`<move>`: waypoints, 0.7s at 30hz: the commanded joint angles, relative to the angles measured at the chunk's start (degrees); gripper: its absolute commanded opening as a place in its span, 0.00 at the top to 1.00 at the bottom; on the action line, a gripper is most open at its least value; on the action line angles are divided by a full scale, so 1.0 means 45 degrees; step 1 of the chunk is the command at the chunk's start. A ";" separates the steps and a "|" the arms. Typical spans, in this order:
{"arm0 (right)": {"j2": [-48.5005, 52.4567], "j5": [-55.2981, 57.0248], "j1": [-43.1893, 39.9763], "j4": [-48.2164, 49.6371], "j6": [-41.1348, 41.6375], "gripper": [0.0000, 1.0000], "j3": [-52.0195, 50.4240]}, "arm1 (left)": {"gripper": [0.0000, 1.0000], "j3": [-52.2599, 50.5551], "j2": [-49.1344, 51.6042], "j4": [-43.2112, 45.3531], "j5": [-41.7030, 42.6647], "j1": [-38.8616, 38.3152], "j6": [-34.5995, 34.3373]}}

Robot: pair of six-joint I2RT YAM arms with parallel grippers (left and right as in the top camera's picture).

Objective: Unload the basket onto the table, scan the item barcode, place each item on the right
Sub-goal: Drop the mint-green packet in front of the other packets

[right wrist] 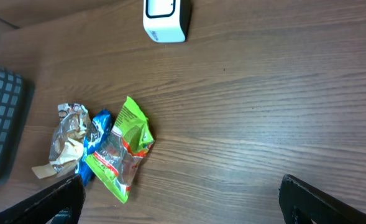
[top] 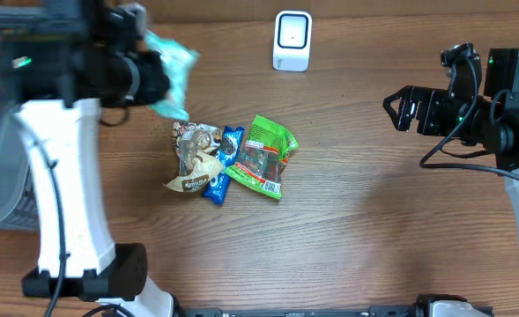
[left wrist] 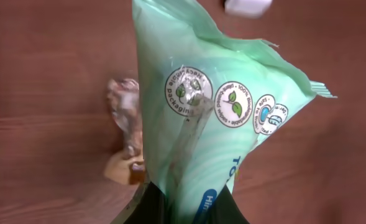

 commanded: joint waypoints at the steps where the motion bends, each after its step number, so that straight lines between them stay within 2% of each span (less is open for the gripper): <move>1: 0.0010 -0.0117 0.0000 0.0117 0.0044 0.00 0.0262 | 0.96 -0.2919 -0.0058 0.0976 0.0899 -0.1141 -0.0374; 6: 0.0262 -0.0121 0.0000 0.0010 0.0049 0.00 0.0262 | 0.96 -0.6693 -0.0058 0.3633 0.2861 -0.2239 -0.0442; 10: 0.0661 -0.0126 0.0000 -0.0189 0.0049 0.00 0.0262 | 0.96 -0.9510 -0.0058 0.5532 0.2754 -0.2705 -0.1336; 15: 0.0908 -0.0131 0.0000 -0.0219 0.0049 0.00 0.0262 | 0.96 -1.1497 -0.0058 0.5853 0.2361 -0.2725 -0.1530; 21: 0.0918 -0.0471 0.0000 -0.0165 0.0049 0.00 0.0262 | 0.96 -1.2696 -0.0058 0.6062 0.1588 -0.2749 -0.1749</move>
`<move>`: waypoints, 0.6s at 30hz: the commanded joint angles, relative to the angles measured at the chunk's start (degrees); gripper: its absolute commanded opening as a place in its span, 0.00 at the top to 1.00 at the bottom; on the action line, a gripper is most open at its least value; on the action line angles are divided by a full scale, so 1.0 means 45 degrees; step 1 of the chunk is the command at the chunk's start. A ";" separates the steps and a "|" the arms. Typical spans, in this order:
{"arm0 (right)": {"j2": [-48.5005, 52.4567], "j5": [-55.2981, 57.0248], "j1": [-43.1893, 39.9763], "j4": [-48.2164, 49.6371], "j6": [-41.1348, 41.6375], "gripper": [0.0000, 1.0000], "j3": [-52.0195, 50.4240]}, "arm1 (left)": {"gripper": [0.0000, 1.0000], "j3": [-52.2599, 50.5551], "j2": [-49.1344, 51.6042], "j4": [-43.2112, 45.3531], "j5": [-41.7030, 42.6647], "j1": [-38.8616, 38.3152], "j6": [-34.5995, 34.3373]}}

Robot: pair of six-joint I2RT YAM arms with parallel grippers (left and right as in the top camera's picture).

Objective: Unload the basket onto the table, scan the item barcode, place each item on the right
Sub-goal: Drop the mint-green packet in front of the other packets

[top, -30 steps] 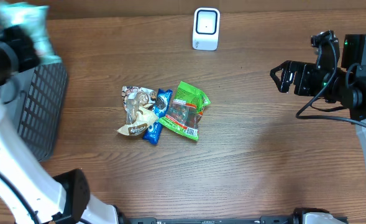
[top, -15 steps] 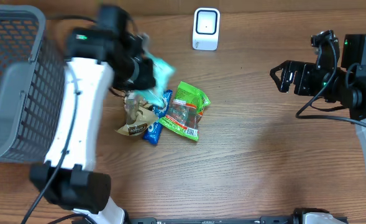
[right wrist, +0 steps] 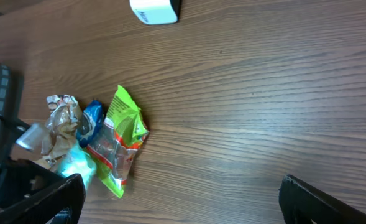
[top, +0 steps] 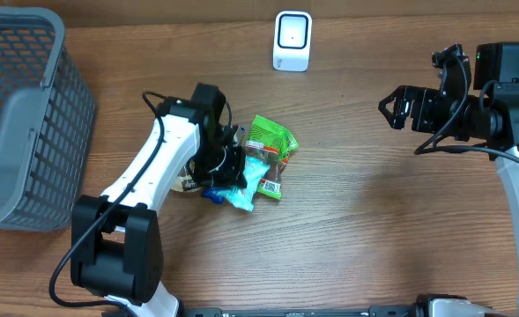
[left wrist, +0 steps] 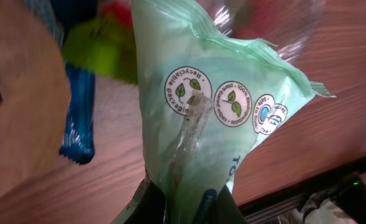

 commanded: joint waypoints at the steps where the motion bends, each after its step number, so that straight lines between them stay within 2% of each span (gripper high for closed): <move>1: -0.0053 -0.0413 0.0005 0.0058 0.0049 0.00 0.0262 | 0.93 -0.0393 -0.0146 0.0248 -0.0408 -0.0024 -0.0408; 3: -0.0053 -0.0505 0.0019 0.0083 0.0049 0.00 0.0262 | 0.72 -0.0389 -0.0146 0.0423 -0.0398 -0.0024 -0.0476; 4: -0.0053 -0.0559 0.0039 0.0087 0.0049 0.00 0.0262 | 0.64 -0.0389 -0.0146 0.0476 -0.0393 -0.0024 -0.0510; 5: -0.0053 -0.0651 0.0039 0.0083 0.0049 0.00 0.0262 | 0.60 -0.0389 -0.0146 0.0491 -0.0393 -0.0024 -0.0505; 7: -0.0053 -0.0962 0.0049 0.0083 0.0053 0.00 0.0262 | 0.59 -0.0340 -0.0146 0.0510 -0.0384 -0.0024 -0.0505; 12: 0.0010 -0.1535 0.0049 0.0083 0.0525 0.00 0.0262 | 0.62 0.0418 -0.0151 0.0238 -0.0262 0.0000 -0.0486; 18: 0.0816 -0.1545 0.0165 -0.0005 0.2040 0.00 0.0257 | 0.64 0.3609 -0.0151 -0.0928 -0.0860 0.0029 -0.0204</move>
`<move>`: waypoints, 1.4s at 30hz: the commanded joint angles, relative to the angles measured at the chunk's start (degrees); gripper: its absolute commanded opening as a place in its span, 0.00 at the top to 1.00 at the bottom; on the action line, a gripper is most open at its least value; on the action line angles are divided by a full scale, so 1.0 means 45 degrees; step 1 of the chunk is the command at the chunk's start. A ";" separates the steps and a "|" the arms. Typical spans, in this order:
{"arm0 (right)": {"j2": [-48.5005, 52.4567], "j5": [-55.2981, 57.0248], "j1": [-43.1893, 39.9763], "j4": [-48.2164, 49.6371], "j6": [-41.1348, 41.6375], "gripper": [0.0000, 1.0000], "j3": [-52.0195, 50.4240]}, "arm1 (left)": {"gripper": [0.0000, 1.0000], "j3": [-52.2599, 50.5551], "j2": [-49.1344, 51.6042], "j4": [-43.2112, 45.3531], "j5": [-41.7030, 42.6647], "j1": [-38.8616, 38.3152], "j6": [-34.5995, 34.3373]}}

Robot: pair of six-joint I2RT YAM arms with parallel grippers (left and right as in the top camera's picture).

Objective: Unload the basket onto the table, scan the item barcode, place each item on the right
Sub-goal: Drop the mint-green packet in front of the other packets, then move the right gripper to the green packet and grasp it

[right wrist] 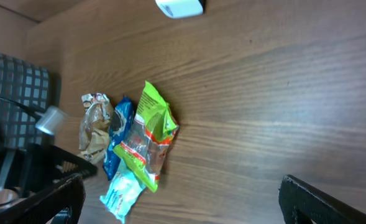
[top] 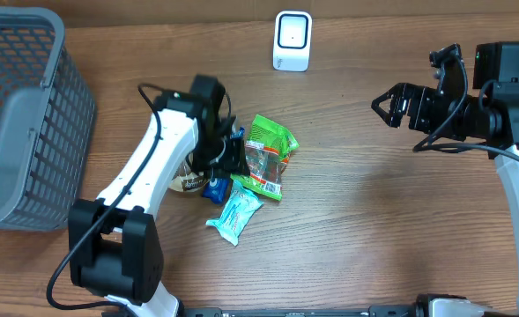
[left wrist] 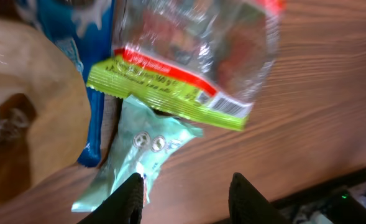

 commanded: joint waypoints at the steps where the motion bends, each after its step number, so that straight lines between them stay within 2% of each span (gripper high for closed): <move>1: 0.0840 -0.0189 0.0301 -0.0010 0.1035 0.00 0.0257 | 0.63 0.2555 -0.0155 -0.0607 -0.0845 0.0039 0.0248; 4: 0.1627 -0.0228 0.0971 -0.0005 0.1073 0.00 0.0257 | 0.55 0.4454 -0.0155 -0.1243 -0.1919 0.0180 0.0243; 7: 0.2385 -0.0223 0.1763 0.0058 0.1078 0.00 0.0257 | 0.42 0.5887 -0.0155 -0.1365 -0.3585 0.0413 0.0092; 13: 0.4901 -0.0913 0.3332 0.0554 0.2021 0.02 0.0257 | 0.38 0.6343 -0.0126 -0.1214 -0.5571 0.1263 -0.0811; 19: 0.6902 -0.1525 0.4357 0.2021 0.2467 0.10 0.0257 | 0.36 0.6334 -0.0126 -0.1350 -0.5654 0.2011 -0.0806; 26: 0.8208 -0.2176 0.4852 0.3254 0.2764 0.20 0.0257 | 0.35 0.6334 -0.0126 -0.1375 -0.5654 0.2021 -0.0806; 31: 0.8767 -0.2176 0.5319 0.4517 0.3434 0.22 0.0189 | 0.34 0.6334 -0.0126 -0.1375 -0.5654 0.2021 -0.0806; 36: 0.9568 -0.1656 0.5790 0.5707 0.4857 0.22 0.0185 | 0.33 0.6334 -0.0126 -0.1443 -0.5649 0.2011 -0.0806; 37: 0.9802 -0.1651 0.5872 0.5911 0.5221 0.27 0.0189 | 0.33 0.6334 -0.0126 -0.1472 -0.5649 0.2011 -0.0806; 38: 0.9996 -0.1642 0.5906 0.6023 0.5566 0.45 0.0185 | 0.33 0.6334 -0.0126 -0.1477 -0.5649 0.2011 -0.0806; 39: 1.0006 -0.1647 0.5906 0.6028 0.5600 0.56 0.0189 | 0.33 0.6334 -0.0126 -0.1477 -0.5649 0.2011 -0.0801; 42: 1.0001 -0.1642 0.5901 0.6023 0.5591 0.78 0.0189 | 0.32 0.6334 -0.0126 -0.1472 -0.5649 0.2011 -0.0806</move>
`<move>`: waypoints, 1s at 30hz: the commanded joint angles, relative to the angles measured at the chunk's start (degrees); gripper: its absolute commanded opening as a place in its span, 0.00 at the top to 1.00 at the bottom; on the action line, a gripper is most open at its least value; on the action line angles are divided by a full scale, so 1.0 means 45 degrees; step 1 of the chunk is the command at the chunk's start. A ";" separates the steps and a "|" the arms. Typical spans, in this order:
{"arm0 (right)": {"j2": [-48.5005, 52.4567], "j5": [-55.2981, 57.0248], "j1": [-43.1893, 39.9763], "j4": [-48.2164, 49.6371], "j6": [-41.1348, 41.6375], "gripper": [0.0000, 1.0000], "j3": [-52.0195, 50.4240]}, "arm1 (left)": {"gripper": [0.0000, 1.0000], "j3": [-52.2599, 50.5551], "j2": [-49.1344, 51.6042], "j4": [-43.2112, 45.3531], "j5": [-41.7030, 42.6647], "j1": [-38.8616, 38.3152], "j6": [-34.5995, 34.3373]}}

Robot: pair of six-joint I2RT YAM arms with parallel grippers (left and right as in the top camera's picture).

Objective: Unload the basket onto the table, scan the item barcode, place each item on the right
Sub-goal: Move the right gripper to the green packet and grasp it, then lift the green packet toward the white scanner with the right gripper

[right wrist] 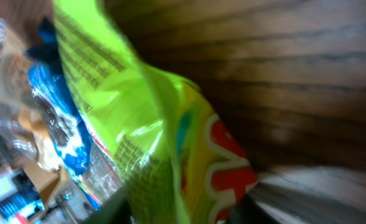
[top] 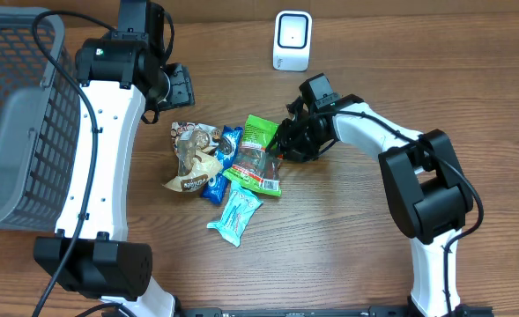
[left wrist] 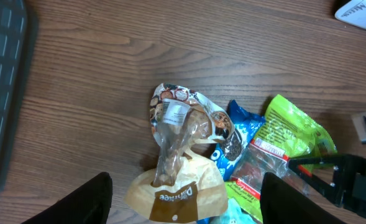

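Note:
A green packet lies in a small pile mid-table, and its right edge is pinched in my right gripper. In the right wrist view the green packet bulges up between the fingers of the right gripper. My left gripper hangs open above the pile's back left, holding nothing. The white scanner stands at the back edge. A mint packet lies in front of the pile.
A tan and clear bag and a blue packet lie left of the green one. A grey mesh basket fills the left side. The left wrist view shows the basket's wall and the scanner's corner.
My right gripper was open at the far right and is now at the pile, shut on the green packet's right edge. My left gripper was low over the pile and is now raised at its back left, still open.
My left gripper held the mint packet high at the back left. Then it held it down at the pile. Then the packet lay on the table in front of the pile with the gripper open. Now the left is raised and the right grips the green packet.

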 commanded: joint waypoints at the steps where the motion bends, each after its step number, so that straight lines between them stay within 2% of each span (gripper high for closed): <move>1: 0.0359 0.0340 0.0083 -0.0005 0.0427 0.88 0.0087 | 0.32 0.0214 -0.0117 0.0010 -0.0155 -0.0015 -0.0126; 2: 0.0359 0.0296 0.0083 0.0000 0.0423 0.96 0.0087 | 0.31 0.0214 -0.0117 0.0015 -0.0155 -0.0015 -0.0126; 9: -0.0772 -0.1681 -0.0495 -0.0296 -0.0641 0.96 0.0398 | 0.28 0.0214 -0.0117 0.0015 -0.0155 -0.0015 -0.0126; 13: -0.2467 -0.2477 -0.1258 -0.1103 -0.0529 0.96 0.0748 | 0.20 0.0214 -0.0117 0.0019 -0.0151 -0.0015 -0.0131; 17: -0.4410 -0.2696 -0.2098 -0.1443 0.1535 0.96 0.0845 | 0.06 0.0214 -0.0117 0.0019 -0.0102 -0.0015 -0.0126; 18: -0.4794 -0.2987 -0.2268 -0.1345 0.1962 0.96 0.0855 | 0.00 0.0214 -0.0117 0.0015 -0.0107 -0.0015 -0.0126; 21: -0.5547 -0.3759 -0.2545 -0.0840 0.2861 0.96 0.0865 | 0.00 0.0214 -0.0117 0.0015 -0.0107 -0.0015 -0.0126; 23: -0.6251 -0.4585 -0.2589 0.0466 0.3959 0.96 0.0865 | 0.00 0.0214 -0.0117 0.0019 -0.0102 -0.0015 -0.0126; 30: -0.6907 -0.5246 -0.2589 0.2657 0.5158 0.96 0.0865 | 0.00 0.0214 -0.0117 0.0029 -0.0107 -0.0015 -0.0126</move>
